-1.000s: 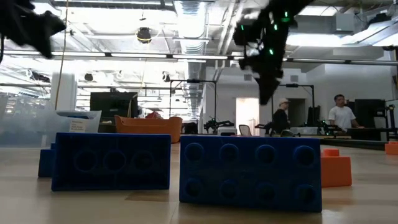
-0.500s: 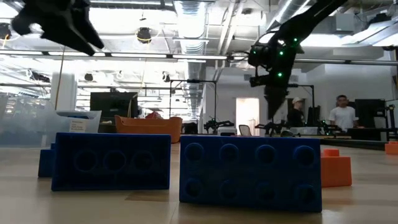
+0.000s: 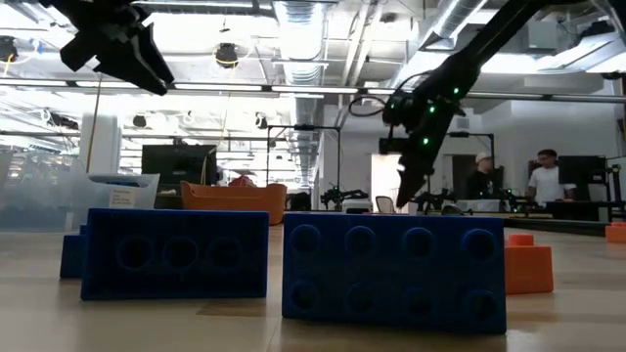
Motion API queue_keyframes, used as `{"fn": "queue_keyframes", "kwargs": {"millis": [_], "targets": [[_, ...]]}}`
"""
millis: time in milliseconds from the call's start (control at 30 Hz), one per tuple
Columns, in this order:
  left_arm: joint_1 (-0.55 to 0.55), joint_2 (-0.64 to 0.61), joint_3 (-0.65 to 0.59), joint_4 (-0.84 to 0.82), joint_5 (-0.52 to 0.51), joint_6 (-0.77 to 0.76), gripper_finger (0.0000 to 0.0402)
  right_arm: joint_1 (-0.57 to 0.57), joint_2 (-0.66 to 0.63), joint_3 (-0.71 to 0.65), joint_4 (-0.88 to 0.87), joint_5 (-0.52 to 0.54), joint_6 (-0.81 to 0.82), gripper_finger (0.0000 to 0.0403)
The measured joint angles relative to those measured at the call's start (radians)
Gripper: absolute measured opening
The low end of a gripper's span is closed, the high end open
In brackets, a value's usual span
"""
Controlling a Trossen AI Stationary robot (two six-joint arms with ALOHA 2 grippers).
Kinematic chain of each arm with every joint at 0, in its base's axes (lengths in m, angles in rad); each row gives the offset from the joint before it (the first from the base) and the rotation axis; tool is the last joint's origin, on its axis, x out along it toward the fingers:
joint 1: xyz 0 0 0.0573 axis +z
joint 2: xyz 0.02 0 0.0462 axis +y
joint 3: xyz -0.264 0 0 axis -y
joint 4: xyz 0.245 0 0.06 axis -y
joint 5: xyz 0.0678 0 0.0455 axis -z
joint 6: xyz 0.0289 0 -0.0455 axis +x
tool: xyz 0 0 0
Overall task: Sort blocks
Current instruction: Put the wooden brown block into the bottom transparent bin
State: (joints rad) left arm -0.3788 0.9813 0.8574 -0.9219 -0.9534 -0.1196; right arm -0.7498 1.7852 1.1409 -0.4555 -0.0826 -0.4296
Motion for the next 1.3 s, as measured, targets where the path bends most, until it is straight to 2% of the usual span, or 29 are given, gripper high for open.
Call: {"fn": "queue_keyframes", "kwargs": {"millis": [300,833,967,1200,1300], "targets": [[-0.001,0.0,0.0,-0.008,0.065,-0.018,0.0225,-0.021,0.052,0.0,0.072,-0.058,0.025,0.021],[-0.001,0.0,0.0,-0.012,0.081,-0.019,0.0225,-0.048,0.052,-0.112,0.158,-0.035,-0.016,0.0201],[-0.001,0.0,0.0,-0.012,0.08,-0.015,0.0225,-0.047,0.052,-0.116,0.158,-0.025,-0.016,0.0166],[-0.001,0.0,0.0,-0.002,0.089,-0.046,0.0225,-0.025,0.05,-0.115,0.162,-0.016,-0.012,0.0063],[-0.001,0.0,0.0,0.005,0.13,-0.045,0.0225,-0.005,0.034,-0.116,0.147,-0.011,0.016,0.0051]]}}
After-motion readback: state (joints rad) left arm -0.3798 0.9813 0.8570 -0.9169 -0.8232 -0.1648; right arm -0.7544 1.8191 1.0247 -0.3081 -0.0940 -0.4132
